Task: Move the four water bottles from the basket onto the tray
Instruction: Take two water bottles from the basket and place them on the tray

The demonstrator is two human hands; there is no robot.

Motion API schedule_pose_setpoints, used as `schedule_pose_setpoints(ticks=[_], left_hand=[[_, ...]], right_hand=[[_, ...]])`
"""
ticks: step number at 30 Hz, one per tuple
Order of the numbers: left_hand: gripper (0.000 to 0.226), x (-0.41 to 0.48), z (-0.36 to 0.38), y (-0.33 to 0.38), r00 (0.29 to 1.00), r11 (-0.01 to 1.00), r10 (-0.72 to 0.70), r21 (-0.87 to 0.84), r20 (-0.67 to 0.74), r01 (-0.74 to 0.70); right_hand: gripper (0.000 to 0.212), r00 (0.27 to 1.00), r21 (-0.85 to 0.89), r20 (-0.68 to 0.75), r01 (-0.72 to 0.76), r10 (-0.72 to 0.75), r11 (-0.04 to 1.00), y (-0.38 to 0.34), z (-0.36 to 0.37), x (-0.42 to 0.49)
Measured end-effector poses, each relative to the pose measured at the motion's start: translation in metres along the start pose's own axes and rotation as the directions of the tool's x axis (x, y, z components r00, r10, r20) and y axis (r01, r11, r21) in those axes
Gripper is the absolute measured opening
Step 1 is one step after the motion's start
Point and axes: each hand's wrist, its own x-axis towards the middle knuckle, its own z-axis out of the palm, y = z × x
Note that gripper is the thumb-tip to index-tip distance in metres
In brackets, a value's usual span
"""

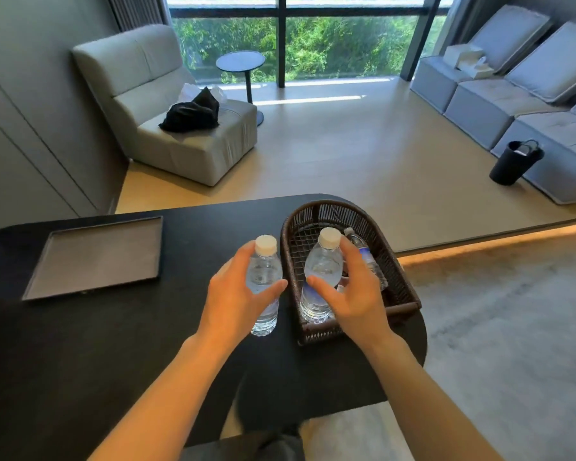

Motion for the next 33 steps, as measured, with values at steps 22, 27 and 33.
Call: schedule_pose_setpoints(ticks=[22, 27, 33], left_hand=[[0.075, 0.038, -0.27, -0.241, 0.956, 0.973, -0.184, 0.092, -0.228, 0.209], [0.073, 0.089, -0.31, -0.32, 0.957, 0.974, -0.193, 0.079, -0.217, 0.214], [0.07, 0.149, -0.333, -0.392, 0.957, 0.976, -0.19, 0.067, -0.221, 0.21]], right_hand=[[0.076, 0.963, -0.024, 0.27, 0.017, -0.01, 1.0, -0.123, 0.351, 0.07], [0.077, 0.957, -0.062, 0.285, -0.042, 0.058, 0.997, -0.132, 0.441, 0.105], [0.076, 0.956, -0.055, 0.277, -0.08, 0.092, 0.995, -0.124, 0.533, 0.149]])
